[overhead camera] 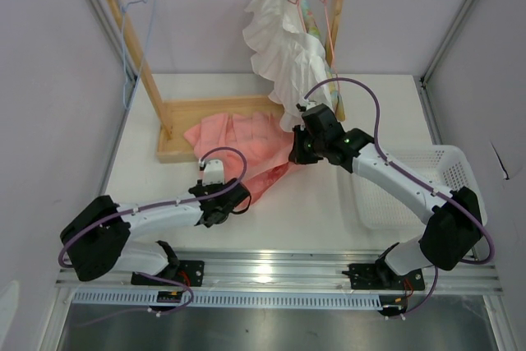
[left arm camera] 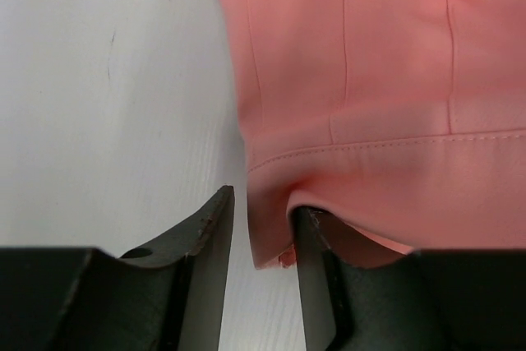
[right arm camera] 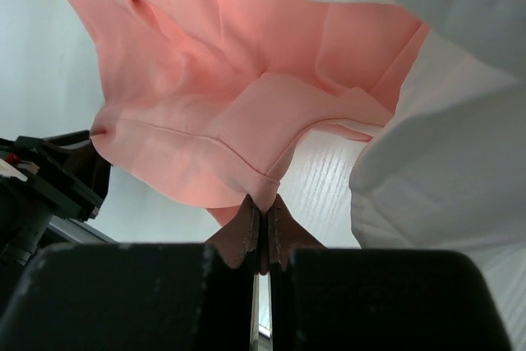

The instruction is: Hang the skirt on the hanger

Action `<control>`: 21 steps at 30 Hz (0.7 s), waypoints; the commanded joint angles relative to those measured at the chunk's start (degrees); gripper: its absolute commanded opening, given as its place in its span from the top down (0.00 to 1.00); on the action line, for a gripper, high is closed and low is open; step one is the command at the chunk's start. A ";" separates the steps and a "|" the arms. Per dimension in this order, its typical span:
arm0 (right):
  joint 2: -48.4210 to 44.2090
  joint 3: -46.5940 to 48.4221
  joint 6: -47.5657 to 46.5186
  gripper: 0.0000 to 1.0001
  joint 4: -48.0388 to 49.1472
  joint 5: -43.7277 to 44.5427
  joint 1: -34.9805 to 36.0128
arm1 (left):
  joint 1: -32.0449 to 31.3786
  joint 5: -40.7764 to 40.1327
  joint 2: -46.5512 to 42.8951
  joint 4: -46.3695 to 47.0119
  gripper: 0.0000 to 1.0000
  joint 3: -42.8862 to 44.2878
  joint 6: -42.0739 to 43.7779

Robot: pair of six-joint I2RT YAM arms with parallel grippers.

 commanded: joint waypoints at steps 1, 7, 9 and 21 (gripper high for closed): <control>-2.11 0.13 -0.39 1.00 1.49 0.02 -0.18 | 2.74 -1.68 -1.00 3.11 0.62 2.38 2.38; -3.08 -0.49 -1.17 1.00 1.05 -0.33 -0.26 | 5.20 -1.42 -1.61 5.40 0.86 3.61 6.41; -3.35 -0.93 -1.44 1.00 1.05 -0.85 -0.35 | 5.91 0.51 -2.75 6.11 0.97 3.44 7.83; -7.82 -11.38 0.40 1.00 12.37 -24.48 -5.26 | 11.01 29.68 -22.50 26.57 1.00 -9.73 15.73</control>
